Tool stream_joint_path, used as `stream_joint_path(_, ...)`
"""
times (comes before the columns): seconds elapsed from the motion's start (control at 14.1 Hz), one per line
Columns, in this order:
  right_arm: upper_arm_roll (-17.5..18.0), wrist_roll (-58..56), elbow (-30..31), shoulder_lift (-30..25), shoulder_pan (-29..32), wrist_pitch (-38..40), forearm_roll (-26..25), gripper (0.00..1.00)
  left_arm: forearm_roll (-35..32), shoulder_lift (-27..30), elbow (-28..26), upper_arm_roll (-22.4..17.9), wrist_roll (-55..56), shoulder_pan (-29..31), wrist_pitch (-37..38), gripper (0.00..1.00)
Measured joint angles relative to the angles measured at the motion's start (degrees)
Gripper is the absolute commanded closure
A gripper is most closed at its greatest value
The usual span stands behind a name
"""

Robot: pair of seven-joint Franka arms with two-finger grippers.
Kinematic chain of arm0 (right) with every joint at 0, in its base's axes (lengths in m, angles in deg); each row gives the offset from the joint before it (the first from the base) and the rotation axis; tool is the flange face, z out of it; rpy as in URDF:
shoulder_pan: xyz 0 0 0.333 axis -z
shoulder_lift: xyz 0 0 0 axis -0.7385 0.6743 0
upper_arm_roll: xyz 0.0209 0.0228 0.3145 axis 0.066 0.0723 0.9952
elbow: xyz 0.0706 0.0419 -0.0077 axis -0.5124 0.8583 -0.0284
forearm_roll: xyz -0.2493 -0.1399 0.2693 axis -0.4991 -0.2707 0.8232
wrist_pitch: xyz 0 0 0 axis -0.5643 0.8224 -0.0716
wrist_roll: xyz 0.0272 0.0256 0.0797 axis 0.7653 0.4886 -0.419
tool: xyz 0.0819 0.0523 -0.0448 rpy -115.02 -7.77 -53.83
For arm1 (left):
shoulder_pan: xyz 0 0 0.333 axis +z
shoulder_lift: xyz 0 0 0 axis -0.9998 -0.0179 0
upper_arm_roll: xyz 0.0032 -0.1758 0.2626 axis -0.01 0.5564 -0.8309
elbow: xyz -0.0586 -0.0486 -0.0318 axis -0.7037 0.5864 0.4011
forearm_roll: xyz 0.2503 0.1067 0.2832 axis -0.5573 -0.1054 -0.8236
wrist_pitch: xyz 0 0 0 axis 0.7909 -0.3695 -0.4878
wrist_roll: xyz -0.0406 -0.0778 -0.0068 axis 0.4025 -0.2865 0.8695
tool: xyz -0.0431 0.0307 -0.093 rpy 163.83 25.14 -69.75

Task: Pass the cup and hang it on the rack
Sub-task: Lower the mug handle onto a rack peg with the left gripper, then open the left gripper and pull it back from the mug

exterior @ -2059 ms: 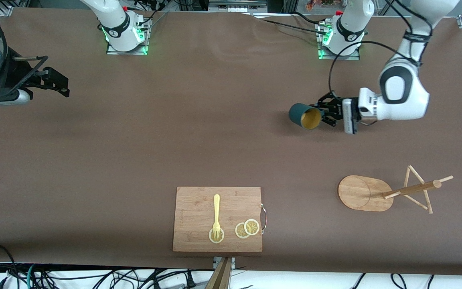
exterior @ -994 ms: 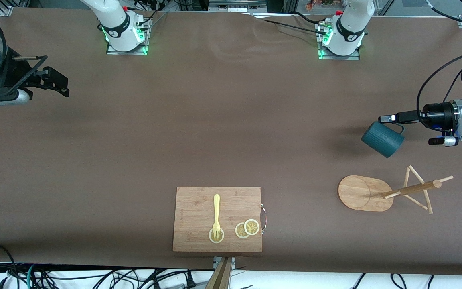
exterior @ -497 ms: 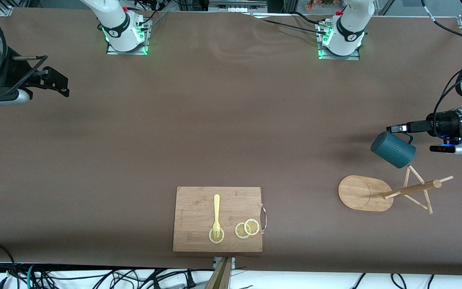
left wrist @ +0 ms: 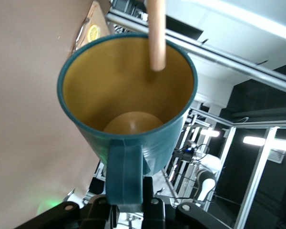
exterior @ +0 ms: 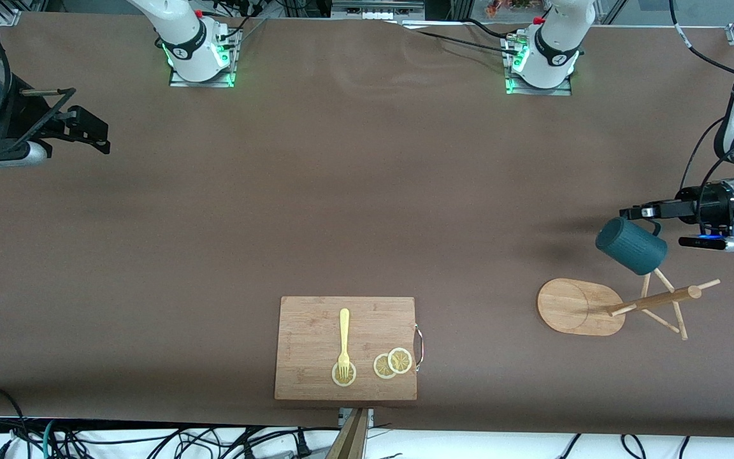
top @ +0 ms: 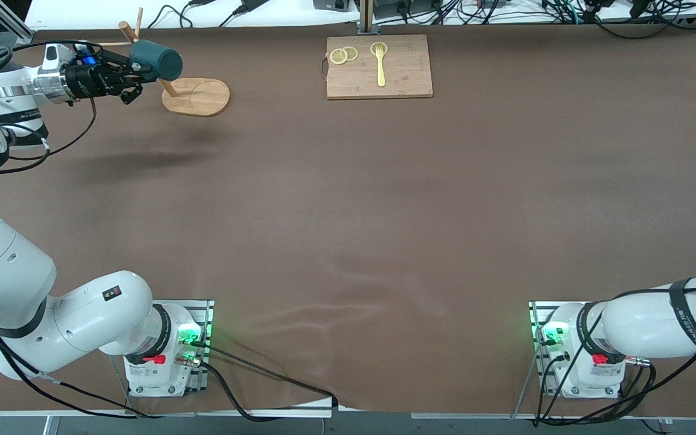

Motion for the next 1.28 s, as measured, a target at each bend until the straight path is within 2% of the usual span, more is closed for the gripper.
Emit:
stream_joint_path(0.35,0.0,0.0,0.0,0.0,0.0,0.0,0.0,0.00,5.2,-4.4,0.4,0.0,-4.7,0.7,0.5,1.00)
stream_joint_path(0.78,0.0,0.0,0.0,0.0,0.0,0.0,0.0,0.00,7.0,-8.3,3.2,0.0,-5.8,1.7,1.2,1.00)
stream_joint_path(0.85,0.0,0.0,0.0,0.0,0.0,0.1,0.0,0.00,7.2,-8.5,3.4,0.0,-5.8,1.8,1.2,0.80)
stream_joint_path(0.92,0.0,0.0,0.0,0.0,0.0,0.2,0.0,0.00,7.3,-8.8,3.7,0.0,-5.8,1.9,1.2,0.26)
stream_joint_path(0.99,0.0,0.0,0.0,0.0,0.0,0.2,0.0,0.00,7.3,-9.1,4.0,0.0,-5.8,1.9,1.1,0.00)
stream_joint_path(1.28,0.0,0.0,0.0,0.0,0.0,0.2,0.0,0.00,7.1,-9.5,5.1,0.0,-8.0,1.9,0.7,0.00)
